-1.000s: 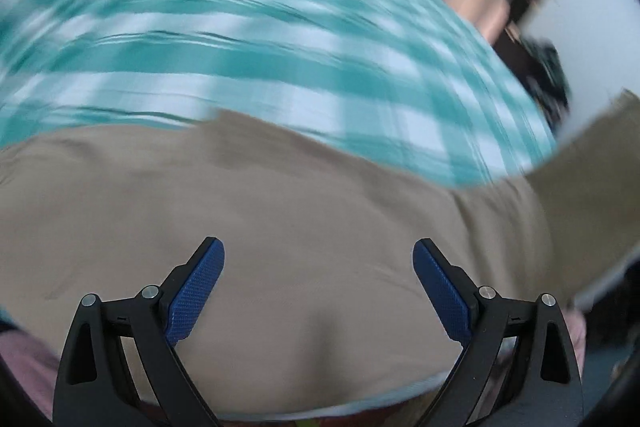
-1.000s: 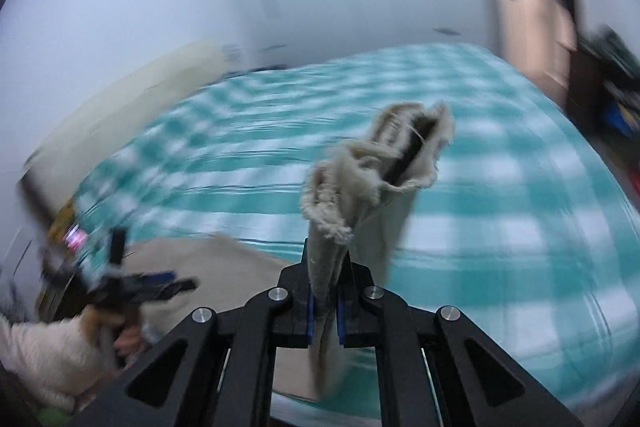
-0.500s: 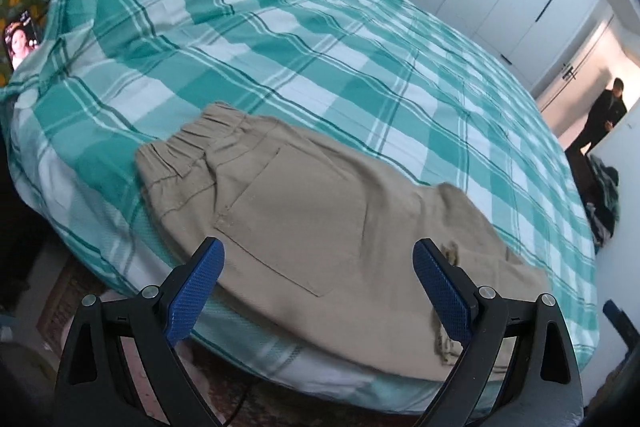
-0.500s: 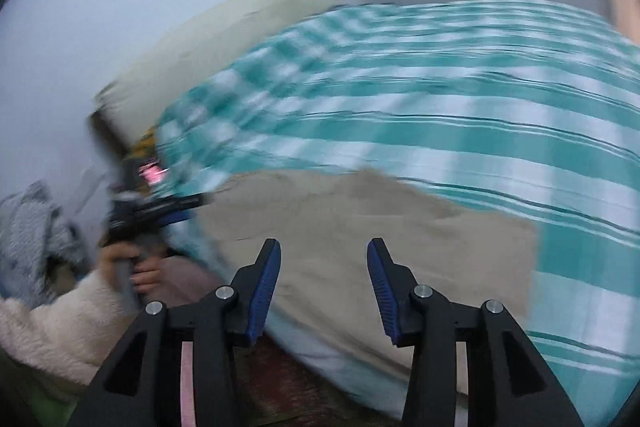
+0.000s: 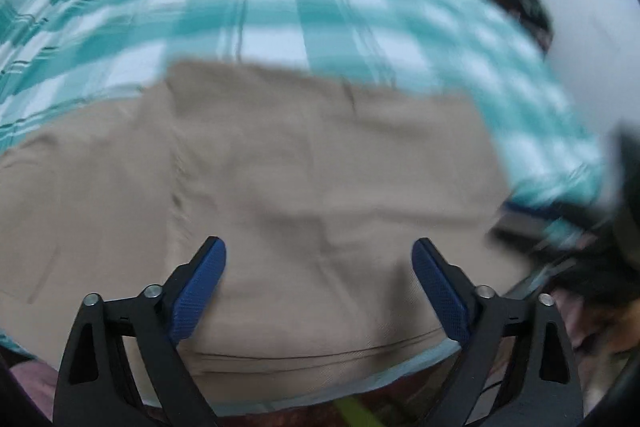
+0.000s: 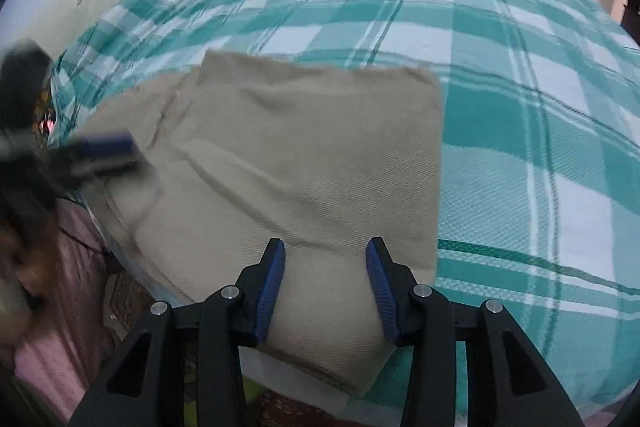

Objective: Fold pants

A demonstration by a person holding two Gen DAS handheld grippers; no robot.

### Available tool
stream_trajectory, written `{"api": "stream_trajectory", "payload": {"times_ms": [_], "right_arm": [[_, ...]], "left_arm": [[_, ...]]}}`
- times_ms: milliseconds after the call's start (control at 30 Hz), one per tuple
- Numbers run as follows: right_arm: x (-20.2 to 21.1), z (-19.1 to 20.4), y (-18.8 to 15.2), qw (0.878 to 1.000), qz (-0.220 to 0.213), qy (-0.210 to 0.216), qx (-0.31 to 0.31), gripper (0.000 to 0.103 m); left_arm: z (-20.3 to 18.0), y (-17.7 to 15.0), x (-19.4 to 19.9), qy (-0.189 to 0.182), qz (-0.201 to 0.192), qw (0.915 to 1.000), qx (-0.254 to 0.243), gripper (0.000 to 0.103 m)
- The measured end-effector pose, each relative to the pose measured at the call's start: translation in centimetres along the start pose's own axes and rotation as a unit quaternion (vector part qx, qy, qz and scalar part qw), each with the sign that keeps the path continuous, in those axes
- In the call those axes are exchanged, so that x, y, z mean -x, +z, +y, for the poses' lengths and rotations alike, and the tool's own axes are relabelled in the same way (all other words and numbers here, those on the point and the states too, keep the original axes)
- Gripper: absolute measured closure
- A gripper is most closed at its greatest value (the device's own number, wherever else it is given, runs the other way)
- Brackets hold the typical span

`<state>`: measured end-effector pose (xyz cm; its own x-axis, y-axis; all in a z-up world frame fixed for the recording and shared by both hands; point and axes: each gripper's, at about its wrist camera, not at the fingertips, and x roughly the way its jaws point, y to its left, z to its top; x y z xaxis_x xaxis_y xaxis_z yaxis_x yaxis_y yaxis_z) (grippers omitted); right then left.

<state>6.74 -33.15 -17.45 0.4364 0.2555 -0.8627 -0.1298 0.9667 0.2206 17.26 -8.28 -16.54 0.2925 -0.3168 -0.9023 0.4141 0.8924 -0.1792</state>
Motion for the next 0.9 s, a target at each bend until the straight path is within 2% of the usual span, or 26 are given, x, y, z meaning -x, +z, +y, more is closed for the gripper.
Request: {"api": "stream_trajectory", "payload": {"times_ms": [167, 233, 300, 367, 433, 500, 567, 667, 733, 800, 833, 900], "right_arm": [[4.0, 1.7, 2.0, 0.998, -0.063, 0.009, 0.021, 0.060], [3.6, 2.9, 2.3, 0.997, -0.069, 0.012, 0.034, 0.059], [0.8, 2.8, 2.2, 0.999, -0.040, 0.007, 0.030, 0.058], [-2.8, 1.5, 0.9, 1.000, 0.027, 0.008, 0.002, 0.058], [-2.7, 1.3, 1.0, 1.000, 0.021, 0.013, -0.013, 0.058], [-1.5, 1.6, 2.6, 0.999, 0.039, 0.009, -0.012, 0.058], [0.0, 1.8, 4.6, 1.000, 0.018, 0.010, -0.005, 0.058], [0.2, 1.8, 7.7, 1.000, -0.005, -0.018, 0.020, 0.057], [-2.2, 0.7, 8.7, 1.000, 0.017, -0.007, 0.004, 0.050], [-6.5, -1.1, 8.3, 0.996, 0.082, 0.009, -0.020, 0.049], [-7.1, -1.6, 8.3, 0.996, 0.085, 0.016, -0.026, 0.051], [-5.2, -1.6, 8.3, 0.997, 0.058, 0.015, -0.040, 0.053]], "left_arm": [[0.7, -1.0, -0.5, -0.017, -0.005, 0.9995, 0.026, 0.012], [0.7, -1.1, -0.6, -0.016, -0.005, 0.9996, 0.022, 0.010], [0.5, -1.1, -0.9, -0.014, -0.007, 0.9997, 0.021, 0.008], [0.5, -1.2, -1.0, -0.009, -0.001, 0.9999, 0.014, 0.008], [0.2, -1.2, -0.9, -0.001, -0.002, 1.0000, 0.004, 0.008], [0.3, -1.1, -0.1, -0.008, -0.003, 0.9999, 0.014, 0.008], [0.3, -1.2, 0.5, -0.016, -0.009, 0.9997, 0.018, 0.008], [0.3, -1.3, 0.3, -0.007, 0.000, 0.9999, 0.014, 0.008], [0.6, -1.6, -0.1, -0.010, 0.010, 0.9997, 0.018, 0.008], [1.3, -1.6, 0.8, -0.012, 0.010, 0.9995, 0.028, 0.009], [1.9, -1.5, 1.3, -0.014, 0.009, 0.9992, 0.036, 0.009], [4.6, -1.5, 3.5, -0.025, -0.013, 0.9967, 0.076, 0.009]]}}
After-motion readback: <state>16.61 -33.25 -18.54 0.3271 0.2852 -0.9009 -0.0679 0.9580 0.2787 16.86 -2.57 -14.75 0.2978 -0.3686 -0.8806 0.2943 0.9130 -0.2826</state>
